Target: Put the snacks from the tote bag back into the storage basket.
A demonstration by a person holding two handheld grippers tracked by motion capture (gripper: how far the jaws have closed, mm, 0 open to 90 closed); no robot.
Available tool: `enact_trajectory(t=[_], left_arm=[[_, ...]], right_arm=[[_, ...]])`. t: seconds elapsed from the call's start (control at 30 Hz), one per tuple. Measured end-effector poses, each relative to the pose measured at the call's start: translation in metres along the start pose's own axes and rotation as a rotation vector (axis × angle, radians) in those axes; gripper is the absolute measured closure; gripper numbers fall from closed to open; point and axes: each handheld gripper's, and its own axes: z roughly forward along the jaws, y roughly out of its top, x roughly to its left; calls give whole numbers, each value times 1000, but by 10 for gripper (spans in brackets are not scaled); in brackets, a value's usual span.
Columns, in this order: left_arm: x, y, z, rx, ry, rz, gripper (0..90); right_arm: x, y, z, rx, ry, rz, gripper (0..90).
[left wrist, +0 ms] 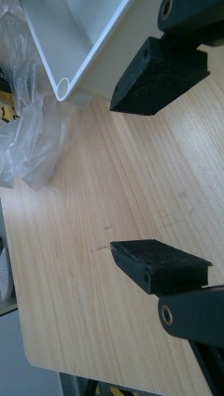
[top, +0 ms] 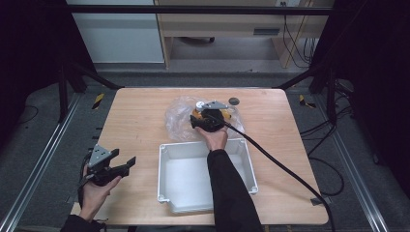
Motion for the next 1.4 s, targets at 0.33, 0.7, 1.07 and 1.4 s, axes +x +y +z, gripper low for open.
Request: enact_trajectory(t=[0.33,0.7,1.07,1.4], left_arm=[[0,0,0,-2,1,-1,268],[0,0,0,-1,1,0,269],[0,0,0,-1,1,0,269],[0,0,0,0,1,1,269]], right_arm=[[2,0,-1,-2,-15,-5,304],[1,2,-3,16,-3,-12,307],[-1,11,-13,-17,7,-5,307],[-3,23,-26,-51,3,-20,307]])
